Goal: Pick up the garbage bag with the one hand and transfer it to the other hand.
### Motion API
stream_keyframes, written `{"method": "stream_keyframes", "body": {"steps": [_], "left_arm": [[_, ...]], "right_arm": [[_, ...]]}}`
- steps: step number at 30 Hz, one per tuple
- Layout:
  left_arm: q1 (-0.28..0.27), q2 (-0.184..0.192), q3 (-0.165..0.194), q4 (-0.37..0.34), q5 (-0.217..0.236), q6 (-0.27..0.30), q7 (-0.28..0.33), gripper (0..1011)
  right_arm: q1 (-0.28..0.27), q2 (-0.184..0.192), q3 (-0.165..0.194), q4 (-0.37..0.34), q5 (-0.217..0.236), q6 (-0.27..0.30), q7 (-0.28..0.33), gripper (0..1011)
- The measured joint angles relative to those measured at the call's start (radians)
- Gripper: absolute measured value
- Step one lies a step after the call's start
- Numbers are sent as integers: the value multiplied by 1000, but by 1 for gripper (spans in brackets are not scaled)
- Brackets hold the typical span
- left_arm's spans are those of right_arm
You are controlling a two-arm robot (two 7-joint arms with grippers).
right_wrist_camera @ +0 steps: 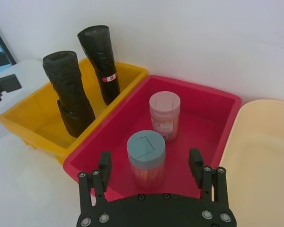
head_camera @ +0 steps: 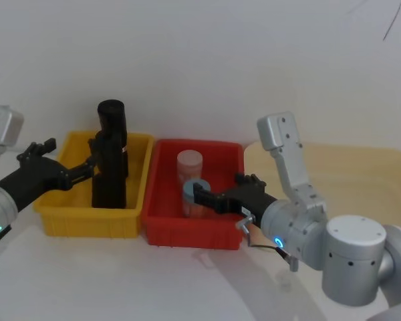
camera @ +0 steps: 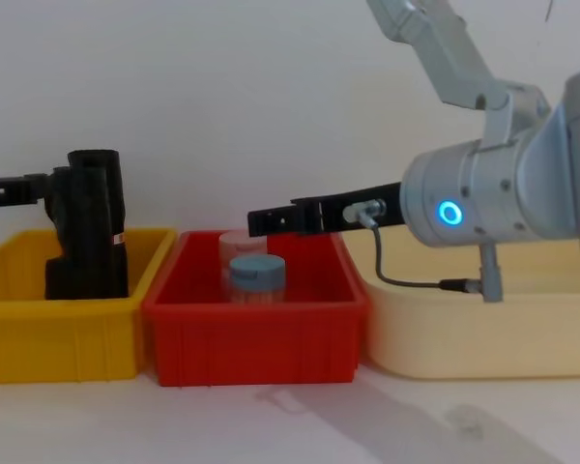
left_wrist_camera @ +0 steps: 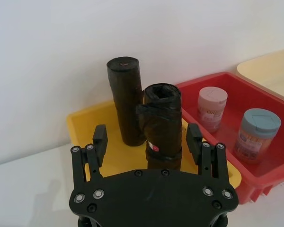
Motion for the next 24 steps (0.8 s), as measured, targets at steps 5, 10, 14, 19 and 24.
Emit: {"method": "stream_keyframes", "body": {"steps": [5, 10, 14, 19, 24], "left_arm": [[-54, -10, 23, 66, -2, -9, -45, 1001], [-97, -17, 45, 119, -10, -15, -89, 1001], [-135, -25, 65, 166, -17, -19, -126, 1001], [-182, -36, 88, 229, -25, -27, -167, 1001], [-226, -49, 107, 290, -29, -38, -194, 1001]], "right_arm": [[18, -15, -2, 29, -4, 0, 3, 1001], [32, -27, -3, 50, -7, 0, 8, 1001], [39, -33, -3, 62, -9, 1, 11, 1001], [46, -40, -2, 72, -10, 5, 16, 1002], [52, -46, -2, 83, -12, 9, 20, 1001]]}}
